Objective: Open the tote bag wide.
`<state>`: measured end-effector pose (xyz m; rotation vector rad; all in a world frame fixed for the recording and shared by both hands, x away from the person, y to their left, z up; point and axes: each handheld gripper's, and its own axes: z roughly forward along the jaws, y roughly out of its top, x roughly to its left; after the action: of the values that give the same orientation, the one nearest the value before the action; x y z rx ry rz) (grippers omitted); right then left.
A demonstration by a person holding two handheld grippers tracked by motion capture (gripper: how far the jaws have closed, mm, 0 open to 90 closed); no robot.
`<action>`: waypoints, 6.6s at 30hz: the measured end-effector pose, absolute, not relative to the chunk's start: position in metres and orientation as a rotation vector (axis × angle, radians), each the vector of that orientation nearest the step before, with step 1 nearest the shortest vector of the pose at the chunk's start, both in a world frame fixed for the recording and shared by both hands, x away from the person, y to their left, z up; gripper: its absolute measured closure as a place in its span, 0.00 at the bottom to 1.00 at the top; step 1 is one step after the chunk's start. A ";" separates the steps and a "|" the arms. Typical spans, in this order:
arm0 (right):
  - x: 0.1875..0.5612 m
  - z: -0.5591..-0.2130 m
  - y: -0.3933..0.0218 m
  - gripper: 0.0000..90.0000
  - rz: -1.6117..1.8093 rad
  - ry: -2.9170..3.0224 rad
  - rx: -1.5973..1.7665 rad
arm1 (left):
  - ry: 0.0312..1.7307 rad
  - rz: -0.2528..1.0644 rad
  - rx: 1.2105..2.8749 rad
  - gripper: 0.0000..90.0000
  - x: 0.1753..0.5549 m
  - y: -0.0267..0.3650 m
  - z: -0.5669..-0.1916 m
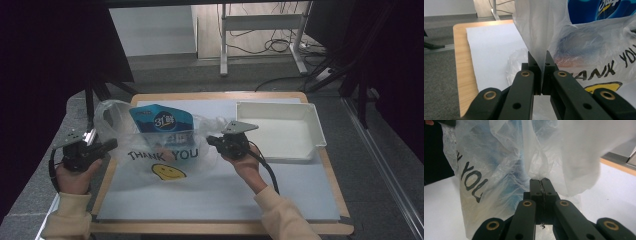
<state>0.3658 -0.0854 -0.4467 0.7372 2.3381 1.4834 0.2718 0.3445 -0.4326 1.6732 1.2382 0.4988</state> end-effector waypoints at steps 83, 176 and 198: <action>0.368 -0.533 -0.086 0.99 1.111 2.627 0.895 | 1.412 0.272 1.934 0.99 0.288 0.317 -0.546; 0.384 -0.493 -0.077 0.98 1.151 2.414 1.038 | 1.409 0.260 1.942 0.99 0.289 0.312 -0.547; 0.387 -0.532 -0.075 0.98 1.046 2.462 1.089 | 1.405 0.259 1.947 0.98 0.288 0.312 -0.546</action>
<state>0.3868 -0.0748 -0.5323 1.0892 2.4619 1.0459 0.2877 0.3121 -0.5461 1.9468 1.4049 0.2589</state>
